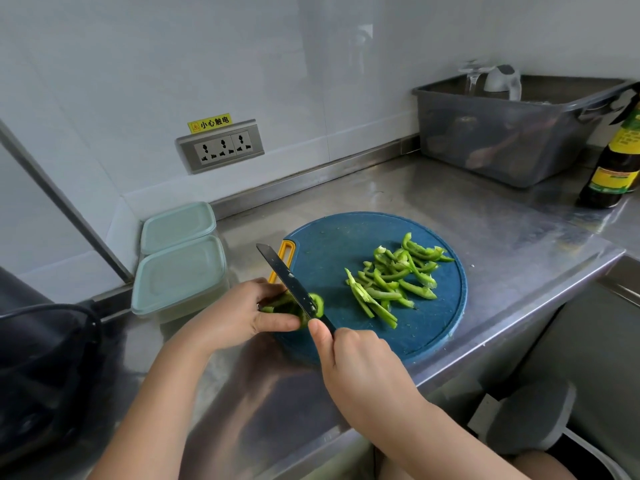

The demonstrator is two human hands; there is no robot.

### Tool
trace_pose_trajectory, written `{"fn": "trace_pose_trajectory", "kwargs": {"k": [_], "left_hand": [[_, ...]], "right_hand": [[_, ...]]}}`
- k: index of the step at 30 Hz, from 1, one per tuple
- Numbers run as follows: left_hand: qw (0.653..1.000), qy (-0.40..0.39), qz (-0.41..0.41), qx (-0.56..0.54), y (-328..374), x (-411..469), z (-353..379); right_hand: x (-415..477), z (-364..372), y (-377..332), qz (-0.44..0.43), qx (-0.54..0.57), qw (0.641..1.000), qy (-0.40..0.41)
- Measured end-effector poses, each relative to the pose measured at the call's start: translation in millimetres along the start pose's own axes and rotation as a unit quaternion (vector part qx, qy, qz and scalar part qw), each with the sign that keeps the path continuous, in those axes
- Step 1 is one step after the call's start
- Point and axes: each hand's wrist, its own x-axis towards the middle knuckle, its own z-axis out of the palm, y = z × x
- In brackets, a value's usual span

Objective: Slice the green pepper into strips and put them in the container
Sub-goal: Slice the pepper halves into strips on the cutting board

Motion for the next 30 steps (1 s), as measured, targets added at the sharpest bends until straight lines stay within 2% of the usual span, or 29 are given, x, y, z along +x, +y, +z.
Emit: {"fn": "trace_pose_trajectory", "kwargs": {"k": [12,14,18,20,24,28,30], "left_hand": [[0.997,0.013,0.018,0.075,5,1,1],[0.996,0.009,0.014,0.083,5,0,0],[0.998,-0.018,-0.006,0.055,4,-3,1],[0.999,-0.027,-0.016,0.041,3,-4,2],[0.999,-0.022,-0.032,-0.004,7,-6,3],[0.999,0.01,-0.039,0.004,4,-2,8],[0.999,0.02,-0.03,0.016,5,-2,10]], "right_hand": [[32,-13,1,0.033,0.051,0.996,-0.064],[39,-17,0,0.066,0.083,0.991,-0.083],[47,-23,-1,0.038,0.093,0.99,-0.1],[52,-23,-3,0.06,0.096,0.988,-0.109],[52,-32,8,0.195,0.201,0.951,-0.135],[36,-48,32,0.195,0.348,0.903,-0.157],[31,-54,39,0.194,0.432,0.863,-0.177]]}}
